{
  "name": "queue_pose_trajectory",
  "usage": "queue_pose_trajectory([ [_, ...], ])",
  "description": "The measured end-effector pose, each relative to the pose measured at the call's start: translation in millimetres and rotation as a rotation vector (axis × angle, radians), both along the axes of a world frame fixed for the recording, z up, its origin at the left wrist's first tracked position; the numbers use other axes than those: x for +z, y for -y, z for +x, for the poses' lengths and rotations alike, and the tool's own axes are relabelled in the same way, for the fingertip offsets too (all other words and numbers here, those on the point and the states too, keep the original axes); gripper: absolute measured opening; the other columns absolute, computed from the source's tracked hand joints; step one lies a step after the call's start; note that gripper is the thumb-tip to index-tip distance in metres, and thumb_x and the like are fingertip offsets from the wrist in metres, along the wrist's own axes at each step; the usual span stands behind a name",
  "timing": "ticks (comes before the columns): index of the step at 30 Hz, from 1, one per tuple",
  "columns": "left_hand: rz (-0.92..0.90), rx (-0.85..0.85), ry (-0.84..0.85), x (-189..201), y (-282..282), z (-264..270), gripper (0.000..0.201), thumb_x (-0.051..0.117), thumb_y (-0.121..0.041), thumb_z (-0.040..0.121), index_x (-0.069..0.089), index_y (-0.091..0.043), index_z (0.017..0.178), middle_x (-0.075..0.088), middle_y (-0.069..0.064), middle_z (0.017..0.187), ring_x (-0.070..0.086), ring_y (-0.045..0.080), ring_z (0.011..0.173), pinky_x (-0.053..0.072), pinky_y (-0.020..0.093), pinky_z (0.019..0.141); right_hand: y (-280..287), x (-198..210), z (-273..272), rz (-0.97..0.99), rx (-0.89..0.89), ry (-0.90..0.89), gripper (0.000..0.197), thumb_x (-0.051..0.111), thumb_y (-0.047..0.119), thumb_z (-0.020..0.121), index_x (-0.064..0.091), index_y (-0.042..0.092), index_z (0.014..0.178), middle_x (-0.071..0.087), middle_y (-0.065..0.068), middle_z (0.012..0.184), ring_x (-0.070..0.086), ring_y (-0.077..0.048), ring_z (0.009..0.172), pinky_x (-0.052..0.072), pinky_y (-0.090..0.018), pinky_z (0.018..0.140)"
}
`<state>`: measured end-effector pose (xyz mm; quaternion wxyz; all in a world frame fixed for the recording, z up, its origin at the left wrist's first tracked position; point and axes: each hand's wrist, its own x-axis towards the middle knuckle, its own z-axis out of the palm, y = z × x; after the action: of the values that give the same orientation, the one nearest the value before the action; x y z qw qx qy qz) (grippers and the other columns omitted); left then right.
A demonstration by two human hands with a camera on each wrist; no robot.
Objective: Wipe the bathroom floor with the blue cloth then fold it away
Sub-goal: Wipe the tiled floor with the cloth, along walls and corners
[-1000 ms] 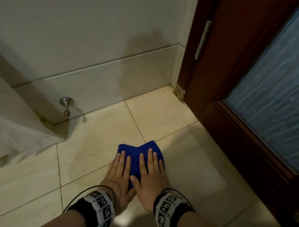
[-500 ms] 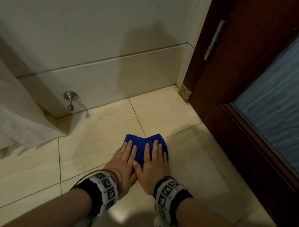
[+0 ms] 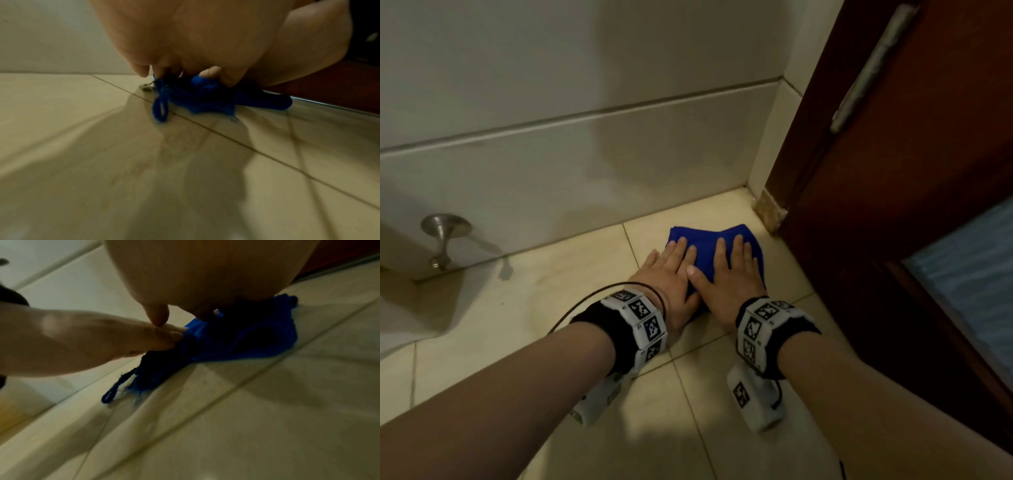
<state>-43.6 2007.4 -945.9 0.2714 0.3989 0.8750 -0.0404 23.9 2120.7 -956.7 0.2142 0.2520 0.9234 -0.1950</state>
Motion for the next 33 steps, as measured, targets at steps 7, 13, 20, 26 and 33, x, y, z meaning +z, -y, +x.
queue_pose_trajectory([
  [7,0.09,0.058,-0.03,-7.4,-37.0,-44.3,0.073,0.025,-0.05,0.099,-0.006,-0.015,0.155,-0.01,0.007,0.163,-0.006,0.02,0.15,-0.002,0.039,0.12,-39.8,-3.1,-58.5,-0.082,-0.074,-0.076,0.087,0.027,0.069,0.093,-0.007,0.019,0.156,-0.021,-0.009,0.161,-0.02,-0.025,0.148,-0.01,-0.04,0.119],
  [13,0.155,0.075,-0.011,-13.2,-45.2,-53.3,0.076,0.03,-0.051,0.097,-0.007,-0.018,0.155,-0.011,0.004,0.163,-0.009,0.018,0.149,-0.002,0.04,0.12,-43.0,-7.5,-79.8,-0.035,-0.11,-0.134,0.095,0.033,0.071,0.09,-0.006,0.016,0.156,-0.019,-0.011,0.161,-0.019,-0.026,0.148,-0.011,-0.042,0.12],
  [20,0.086,0.075,-0.045,-6.9,-42.1,-49.6,0.075,0.027,-0.051,0.098,-0.011,-0.019,0.155,-0.015,0.002,0.162,-0.012,0.016,0.149,-0.005,0.041,0.121,-40.1,-8.7,-79.4,0.014,-0.064,-0.143,0.097,0.029,0.074,0.089,-0.009,0.014,0.155,-0.021,-0.012,0.161,-0.02,-0.026,0.148,-0.012,-0.04,0.12],
  [26,0.034,0.11,-0.061,-5.7,-22.2,-44.8,0.079,0.031,-0.051,0.098,-0.015,-0.017,0.153,-0.021,0.003,0.161,-0.015,0.016,0.148,-0.006,0.038,0.121,-14.9,-8.7,-73.2,0.045,-0.045,-0.092,0.092,0.023,0.071,0.092,-0.011,0.014,0.155,-0.022,-0.012,0.161,-0.02,-0.026,0.148,-0.012,-0.041,0.12],
  [33,0.013,0.129,-0.154,-16.8,53.6,-45.6,0.081,0.029,-0.052,0.097,-0.02,-0.017,0.151,-0.025,0.003,0.16,-0.019,0.017,0.147,-0.007,0.038,0.12,57.0,-10.5,-73.3,0.061,0.025,-0.096,0.098,0.022,0.076,0.089,-0.015,0.012,0.153,-0.024,-0.013,0.16,-0.021,-0.027,0.148,-0.014,-0.044,0.119],
])
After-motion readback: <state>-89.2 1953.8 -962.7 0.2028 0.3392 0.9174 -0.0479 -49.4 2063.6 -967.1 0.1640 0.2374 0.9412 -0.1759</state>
